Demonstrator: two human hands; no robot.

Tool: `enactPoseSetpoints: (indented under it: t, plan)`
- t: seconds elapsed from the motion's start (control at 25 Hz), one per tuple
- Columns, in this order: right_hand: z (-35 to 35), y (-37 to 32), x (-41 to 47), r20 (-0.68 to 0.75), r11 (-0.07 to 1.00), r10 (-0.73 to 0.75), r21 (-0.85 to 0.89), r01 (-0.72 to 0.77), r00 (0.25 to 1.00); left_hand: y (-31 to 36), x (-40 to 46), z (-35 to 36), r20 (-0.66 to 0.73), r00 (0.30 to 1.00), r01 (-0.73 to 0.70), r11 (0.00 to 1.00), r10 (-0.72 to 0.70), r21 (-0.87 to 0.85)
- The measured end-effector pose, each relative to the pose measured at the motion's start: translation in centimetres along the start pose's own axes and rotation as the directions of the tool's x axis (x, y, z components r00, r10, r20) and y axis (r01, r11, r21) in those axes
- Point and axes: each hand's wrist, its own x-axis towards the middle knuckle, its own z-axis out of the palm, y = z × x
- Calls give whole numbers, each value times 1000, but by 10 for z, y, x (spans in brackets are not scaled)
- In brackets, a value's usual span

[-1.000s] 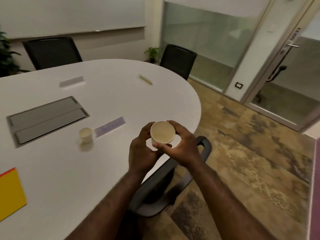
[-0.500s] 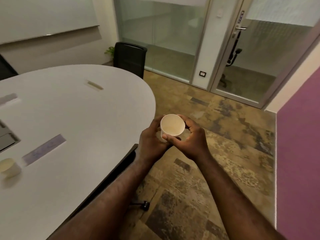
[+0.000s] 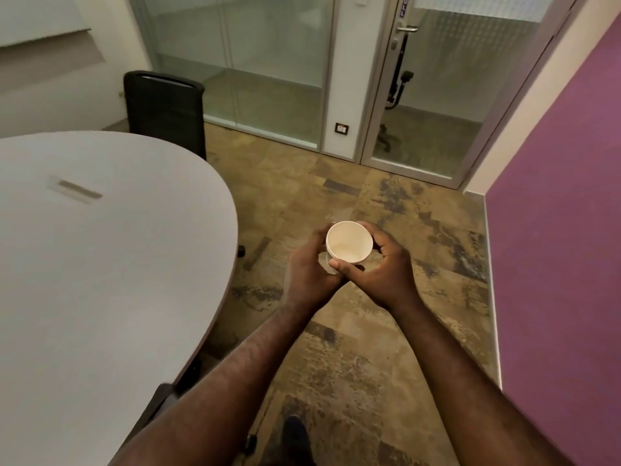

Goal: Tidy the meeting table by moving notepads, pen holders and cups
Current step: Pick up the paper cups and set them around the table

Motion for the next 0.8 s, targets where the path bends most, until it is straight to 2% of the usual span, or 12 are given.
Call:
enactPoseSetpoints:
  t: [0.44, 0.8]
  plan:
    - [46, 86, 179, 37, 997, 57, 46, -59, 998, -95, 170, 54, 88, 993, 81, 997, -82, 10]
    - [136, 155, 359, 280, 989, -10, 142, -32, 960, -203, 310, 59, -70, 978, 204, 963, -195, 175]
